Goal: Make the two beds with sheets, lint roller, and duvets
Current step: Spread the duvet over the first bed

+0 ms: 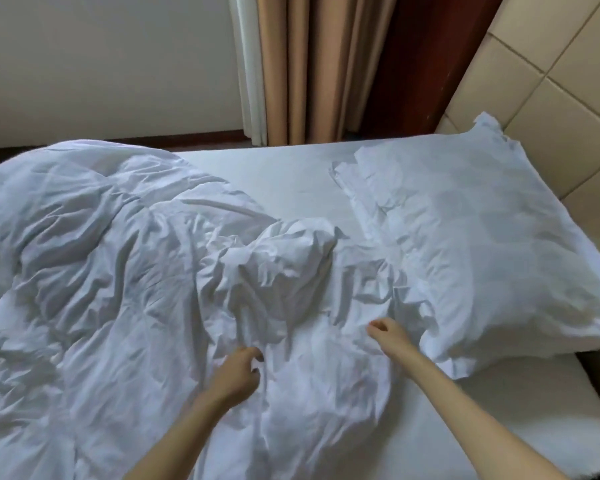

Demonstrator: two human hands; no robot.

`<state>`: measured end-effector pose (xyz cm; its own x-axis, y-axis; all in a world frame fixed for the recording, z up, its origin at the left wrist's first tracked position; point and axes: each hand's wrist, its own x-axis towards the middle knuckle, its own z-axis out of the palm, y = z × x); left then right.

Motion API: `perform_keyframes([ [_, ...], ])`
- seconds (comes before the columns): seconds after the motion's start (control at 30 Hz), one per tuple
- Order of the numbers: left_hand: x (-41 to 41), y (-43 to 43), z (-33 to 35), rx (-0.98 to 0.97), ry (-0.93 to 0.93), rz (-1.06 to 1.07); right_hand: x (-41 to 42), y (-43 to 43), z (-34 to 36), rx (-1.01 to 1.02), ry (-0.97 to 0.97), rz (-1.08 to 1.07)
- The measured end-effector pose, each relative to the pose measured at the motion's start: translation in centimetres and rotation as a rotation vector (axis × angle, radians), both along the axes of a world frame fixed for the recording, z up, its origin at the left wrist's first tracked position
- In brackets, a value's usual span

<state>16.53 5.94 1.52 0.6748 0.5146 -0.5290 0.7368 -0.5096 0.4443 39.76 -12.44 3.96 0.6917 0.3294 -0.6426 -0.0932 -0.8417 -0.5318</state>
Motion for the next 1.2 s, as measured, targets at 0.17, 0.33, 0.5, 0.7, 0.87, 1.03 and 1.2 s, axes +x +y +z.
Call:
perform_keyframes([
  [0.17,5.9,0.2,-0.9,0.014,-0.096,0.126,10.3,6.1,-1.6,0.033,-0.052,0.124],
  [0.33,8.8,5.6,-0.9,0.131,-0.181,0.280,15.7,15.0,-4.3,0.129,-0.088,0.268],
  [0.5,13.3,11.3,-1.7,0.226,-0.276,0.367,18.1,21.9,-8.4,0.114,-0.027,0.232],
  [0.7,20.7,18.3,-5.6,0.290,-0.315,0.447,11.2,20.3,-13.7,-0.105,-0.073,1.149],
  [0.87,27.4,25.6,-9.5,0.147,-0.064,0.607,8.5,19.2,-16.7,-0.116,0.003,1.094],
  [1.03,29.9,31.0,-15.7,0.102,0.114,0.696,12.2,21.4,-17.9,0.127,-0.591,0.706],
  [1.2,28.0,30.3,-19.3,0.271,0.203,0.544,11.5,21.5,-20.8,0.036,-0.216,0.678],
])
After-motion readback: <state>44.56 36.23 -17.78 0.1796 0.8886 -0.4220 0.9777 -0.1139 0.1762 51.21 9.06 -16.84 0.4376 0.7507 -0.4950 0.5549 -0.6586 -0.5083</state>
